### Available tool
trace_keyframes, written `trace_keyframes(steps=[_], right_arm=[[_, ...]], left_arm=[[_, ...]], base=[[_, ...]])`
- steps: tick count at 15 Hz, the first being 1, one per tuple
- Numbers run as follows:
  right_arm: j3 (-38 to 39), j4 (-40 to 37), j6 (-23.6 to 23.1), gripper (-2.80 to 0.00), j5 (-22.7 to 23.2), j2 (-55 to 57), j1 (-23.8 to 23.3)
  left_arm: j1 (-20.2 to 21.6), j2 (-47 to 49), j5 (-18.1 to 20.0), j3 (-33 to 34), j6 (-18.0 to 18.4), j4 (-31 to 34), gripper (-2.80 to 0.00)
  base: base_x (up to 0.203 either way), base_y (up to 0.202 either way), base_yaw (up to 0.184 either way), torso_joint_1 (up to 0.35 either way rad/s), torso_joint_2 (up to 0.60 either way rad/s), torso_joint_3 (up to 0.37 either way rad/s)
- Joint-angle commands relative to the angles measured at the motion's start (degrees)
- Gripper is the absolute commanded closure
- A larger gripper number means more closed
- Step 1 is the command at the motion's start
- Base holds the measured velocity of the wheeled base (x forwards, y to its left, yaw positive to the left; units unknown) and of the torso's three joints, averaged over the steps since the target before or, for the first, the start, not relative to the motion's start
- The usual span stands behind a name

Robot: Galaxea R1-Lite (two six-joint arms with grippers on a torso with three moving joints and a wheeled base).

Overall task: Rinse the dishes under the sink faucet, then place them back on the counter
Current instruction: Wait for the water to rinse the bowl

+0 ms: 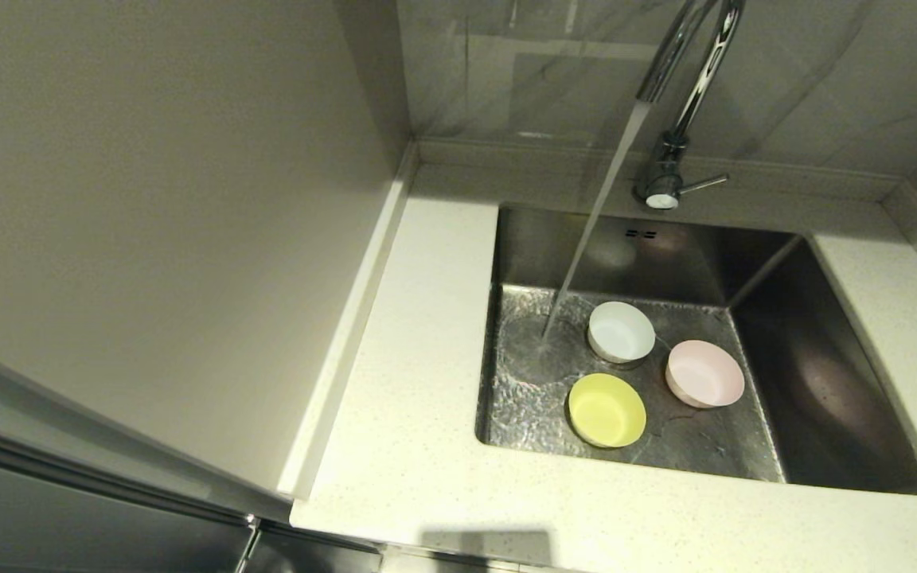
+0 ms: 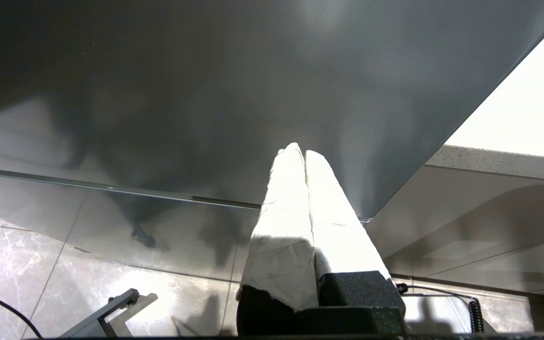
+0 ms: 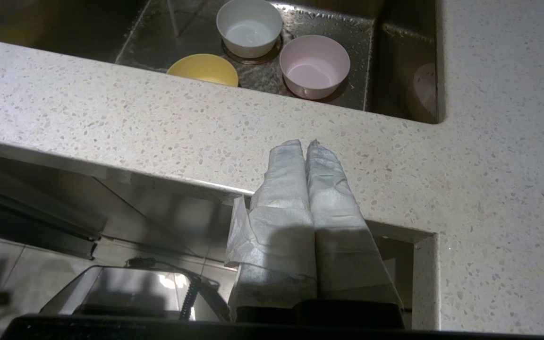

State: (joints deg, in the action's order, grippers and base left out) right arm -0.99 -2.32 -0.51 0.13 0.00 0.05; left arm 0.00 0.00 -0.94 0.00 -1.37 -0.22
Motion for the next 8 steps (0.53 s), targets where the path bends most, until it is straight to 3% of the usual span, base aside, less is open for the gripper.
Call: trace_keyframes(steps=[1,8], right_arm=[[0.02,-0.04,-0.02,0.0,0.02,0.02,0.02],[0.02,0.01,-0.02,0.0,0.03,0.05,-0.02]], left_arm=[[0.0,-0.09,-0.03,0.0,-0.04,-0.04,0.0],[0.0,-0.09,-0.03,0.0,-0.04,-0.04,0.0]], base=[[0.0,0.0,0.0,0.0,0.0,0.0],[0.0,0.0,0.0,0.0,0.0,0.0]])
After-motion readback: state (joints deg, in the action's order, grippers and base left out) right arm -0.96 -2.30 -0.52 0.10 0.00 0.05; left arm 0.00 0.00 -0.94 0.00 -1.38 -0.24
